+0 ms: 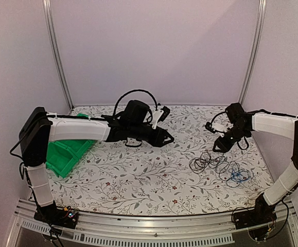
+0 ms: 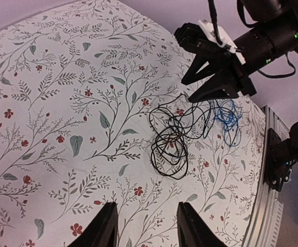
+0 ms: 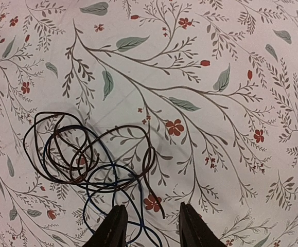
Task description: Untangle the cables
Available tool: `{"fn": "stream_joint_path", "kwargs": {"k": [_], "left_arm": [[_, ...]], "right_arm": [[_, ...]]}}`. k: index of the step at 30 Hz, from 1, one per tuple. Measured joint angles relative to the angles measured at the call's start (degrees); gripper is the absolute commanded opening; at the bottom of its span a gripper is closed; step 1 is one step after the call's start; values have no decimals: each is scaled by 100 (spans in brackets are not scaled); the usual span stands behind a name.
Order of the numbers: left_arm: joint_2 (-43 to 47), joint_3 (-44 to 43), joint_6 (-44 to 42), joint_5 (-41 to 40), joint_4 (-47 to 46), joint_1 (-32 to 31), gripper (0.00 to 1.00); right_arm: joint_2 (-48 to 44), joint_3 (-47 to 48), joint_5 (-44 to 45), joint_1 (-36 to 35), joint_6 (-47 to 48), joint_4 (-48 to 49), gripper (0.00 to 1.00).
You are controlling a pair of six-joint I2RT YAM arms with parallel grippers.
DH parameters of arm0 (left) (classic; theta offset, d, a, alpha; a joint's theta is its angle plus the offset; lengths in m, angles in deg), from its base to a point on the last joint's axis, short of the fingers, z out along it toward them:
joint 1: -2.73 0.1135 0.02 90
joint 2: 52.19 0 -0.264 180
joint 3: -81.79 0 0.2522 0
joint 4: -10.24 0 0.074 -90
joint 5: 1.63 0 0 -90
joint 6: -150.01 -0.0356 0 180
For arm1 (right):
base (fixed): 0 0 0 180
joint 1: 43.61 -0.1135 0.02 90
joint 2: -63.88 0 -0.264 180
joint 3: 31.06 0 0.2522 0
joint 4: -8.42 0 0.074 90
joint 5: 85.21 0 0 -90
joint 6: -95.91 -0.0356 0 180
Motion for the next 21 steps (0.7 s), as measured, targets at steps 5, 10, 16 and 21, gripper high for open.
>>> {"fn": "stream_joint_path", "kwargs": {"k": [5, 10, 16, 21], "left_arm": [[0, 0, 68, 26, 0, -2, 39], [0, 0, 66, 28, 0, -4, 39], [0, 0, 20, 37, -11, -2, 41], [-181, -107, 17, 59, -234, -4, 51]], "right_arm": [[24, 50, 140, 17, 199, 9, 41], [345, 50, 173, 61, 299, 0, 33], [538, 61, 125, 76, 400, -57, 0], [479, 527, -243, 79, 378, -446, 0]]}}
